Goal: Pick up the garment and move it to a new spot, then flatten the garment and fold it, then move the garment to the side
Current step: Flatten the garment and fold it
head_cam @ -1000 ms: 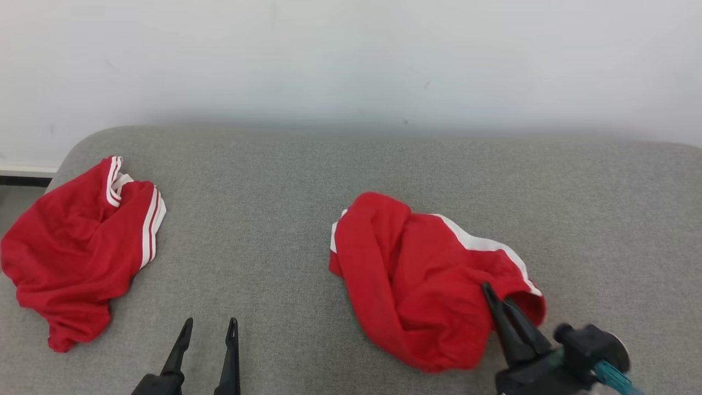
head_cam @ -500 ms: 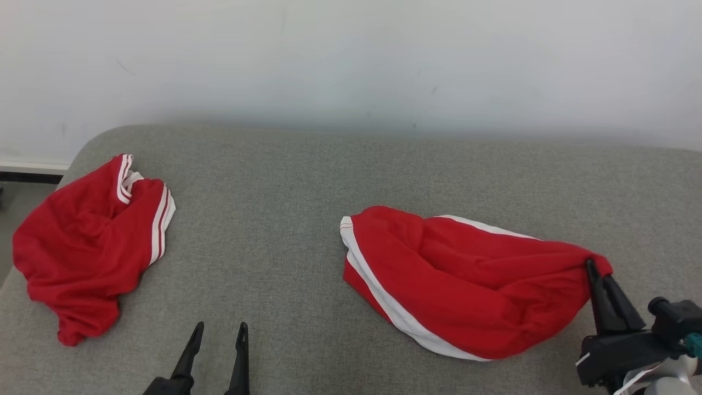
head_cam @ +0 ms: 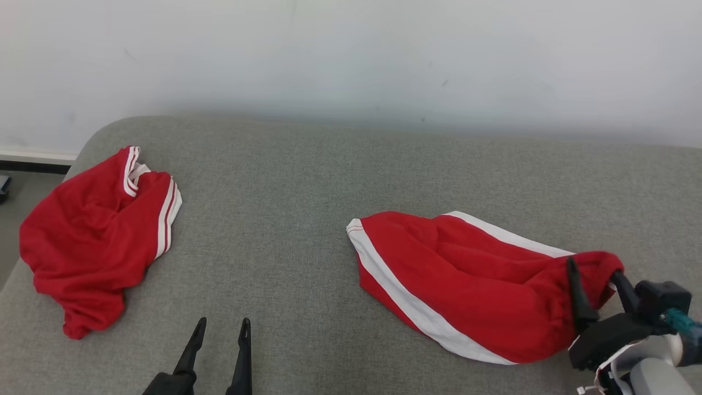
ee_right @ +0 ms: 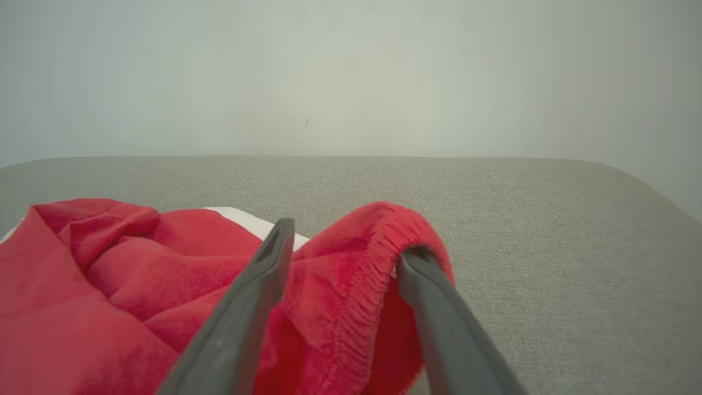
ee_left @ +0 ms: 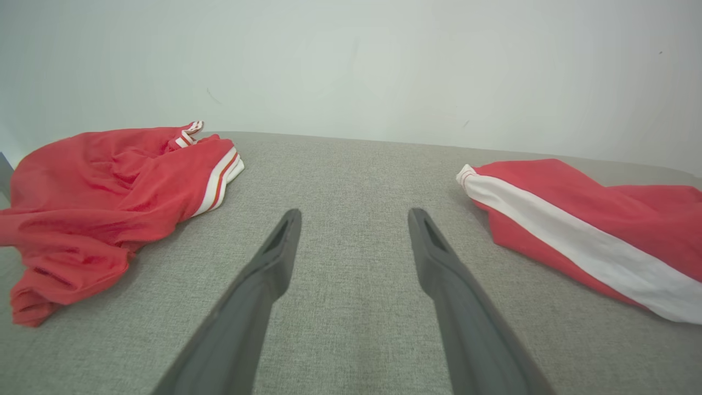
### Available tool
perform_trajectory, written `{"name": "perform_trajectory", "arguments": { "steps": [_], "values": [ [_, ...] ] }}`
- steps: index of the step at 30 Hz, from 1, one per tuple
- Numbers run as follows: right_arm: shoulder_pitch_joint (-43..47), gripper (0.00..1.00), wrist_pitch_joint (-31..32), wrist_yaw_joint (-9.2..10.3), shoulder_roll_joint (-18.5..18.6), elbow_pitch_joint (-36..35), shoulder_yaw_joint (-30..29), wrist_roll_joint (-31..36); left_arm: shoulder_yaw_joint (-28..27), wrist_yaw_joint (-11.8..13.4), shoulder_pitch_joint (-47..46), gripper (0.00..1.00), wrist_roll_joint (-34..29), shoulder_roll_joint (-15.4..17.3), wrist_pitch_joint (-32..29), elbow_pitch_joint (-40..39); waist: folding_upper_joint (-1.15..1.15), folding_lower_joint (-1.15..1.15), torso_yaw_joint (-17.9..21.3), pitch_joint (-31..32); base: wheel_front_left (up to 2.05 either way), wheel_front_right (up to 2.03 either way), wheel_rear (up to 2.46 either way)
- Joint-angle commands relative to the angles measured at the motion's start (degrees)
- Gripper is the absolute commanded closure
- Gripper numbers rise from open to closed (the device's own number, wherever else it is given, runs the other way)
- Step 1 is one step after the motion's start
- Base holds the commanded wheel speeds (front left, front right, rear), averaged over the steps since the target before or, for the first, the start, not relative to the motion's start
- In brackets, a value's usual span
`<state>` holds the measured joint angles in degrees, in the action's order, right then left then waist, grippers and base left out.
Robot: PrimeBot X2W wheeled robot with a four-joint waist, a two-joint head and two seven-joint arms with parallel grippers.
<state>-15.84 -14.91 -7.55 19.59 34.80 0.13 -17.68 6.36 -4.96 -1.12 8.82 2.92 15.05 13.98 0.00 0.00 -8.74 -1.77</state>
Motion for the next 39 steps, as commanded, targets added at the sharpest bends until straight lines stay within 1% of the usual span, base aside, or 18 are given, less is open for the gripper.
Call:
{"name": "perform_trajectory", "arguments": {
  "steps": [1, 10, 19, 26, 29, 34, 39],
  "values": [
    [1.2, 0.0, -0.3, 0.13, -0.3, 0.2, 0.3, -0.5, -0.1, 0.3, 0.8, 0.0, 0.2, -0.1, 0.2, 0.1, 0.0, 0.0, 0.3, 0.6, 0.0, 0.0, 0.0],
    [8.2, 0.0, -0.2, 0.13, -2.9, -3.9, 1.5, -2.2, -0.3, 0.5, 1.8, 0.0, 0.5, 0.0, 0.2, -0.1, 0.0, 0.0, 2.4, 2.0, 0.0, 0.0, 0.0],
    [14.1, 0.0, -0.2, 0.13, -5.3, -8.9, -0.1, -3.1, -0.8, 0.5, 2.1, 0.0, 0.2, 0.0, 0.2, -0.5, 0.0, 0.0, 4.4, 2.0, 0.0, 0.0, 0.0],
    [19.4, 0.0, -0.2, 0.13, -8.1, -13.7, -1.2, -4.0, -0.6, 0.1, 1.3, 0.0, -0.4, 0.0, 0.2, -0.2, 0.0, 0.0, 4.0, 2.2, 0.0, 0.0, 0.0],
    [21.6, 0.0, -0.2, 0.13, -9.4, -14.9, -0.8, -3.9, -1.1, 0.0, 1.5, 0.0, -0.8, 0.0, 0.2, -0.3, 0.0, 0.0, 3.6, 2.4, 0.0, 0.0, 0.0],
    [20.9, 0.0, -0.2, 0.13, -10.0, -13.3, -0.1, -3.8, -1.7, -0.4, 2.0, 0.0, -1.2, 0.0, 0.2, -0.3, 0.0, 0.0, 2.8, 2.7, 0.0, 0.0, 0.0],
    [17.8, 0.0, -0.2, 0.13, -9.5, -7.6, 1.2, -5.5, -1.7, -0.6, 1.7, 0.0, -1.4, 0.0, 0.2, -0.2, 0.0, 0.0, 1.2, 2.7, 0.0, 0.0, 0.0]
  ]
}}
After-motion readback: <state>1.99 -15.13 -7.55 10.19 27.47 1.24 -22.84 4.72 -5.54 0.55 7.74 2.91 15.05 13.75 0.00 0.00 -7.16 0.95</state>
